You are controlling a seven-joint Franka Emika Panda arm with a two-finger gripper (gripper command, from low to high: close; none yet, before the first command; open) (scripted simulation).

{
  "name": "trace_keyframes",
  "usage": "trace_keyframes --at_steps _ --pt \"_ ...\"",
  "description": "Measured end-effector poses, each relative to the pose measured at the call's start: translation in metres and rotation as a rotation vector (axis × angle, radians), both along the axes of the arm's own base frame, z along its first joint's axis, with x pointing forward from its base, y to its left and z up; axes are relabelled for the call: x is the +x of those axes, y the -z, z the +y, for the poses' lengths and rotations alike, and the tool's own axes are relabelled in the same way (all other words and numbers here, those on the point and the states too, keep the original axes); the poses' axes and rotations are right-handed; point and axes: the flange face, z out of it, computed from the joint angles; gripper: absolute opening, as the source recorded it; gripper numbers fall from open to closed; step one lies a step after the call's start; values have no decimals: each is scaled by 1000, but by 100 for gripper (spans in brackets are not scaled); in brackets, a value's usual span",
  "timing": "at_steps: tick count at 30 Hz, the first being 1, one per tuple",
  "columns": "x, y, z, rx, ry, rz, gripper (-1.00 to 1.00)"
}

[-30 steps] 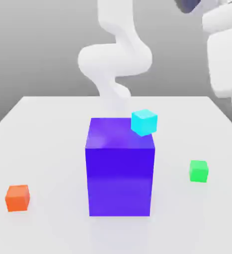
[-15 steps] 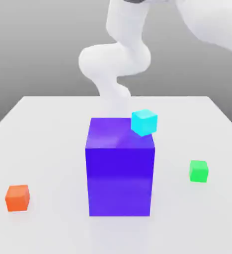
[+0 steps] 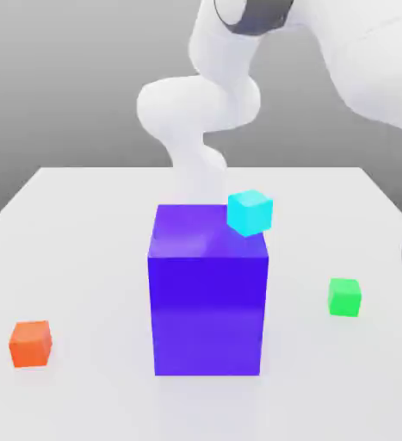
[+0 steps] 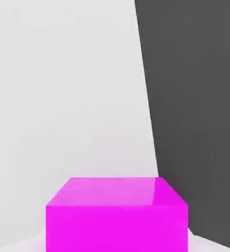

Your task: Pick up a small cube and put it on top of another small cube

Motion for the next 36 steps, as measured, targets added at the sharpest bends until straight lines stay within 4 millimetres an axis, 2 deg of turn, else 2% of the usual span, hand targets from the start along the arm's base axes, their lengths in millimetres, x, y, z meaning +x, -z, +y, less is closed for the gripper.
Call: trace_keyframes --at_steps 8,16,19,25,32,33,36 --pt "-92 -34 2 22 -105 15 -100" --pt "-191 -52 -17 23 -225 17 -100" --pt "-229 -54 -28 18 -277 13 -100" --pt "-288 -52 -69 -1 -340 -1 -100" --pt "-296 3 -75 -8 -352 -7 -100" --pt "-296 11 -76 -7 -352 -7 100" --pt "-295 11 -77 -7 -348 -7 100"
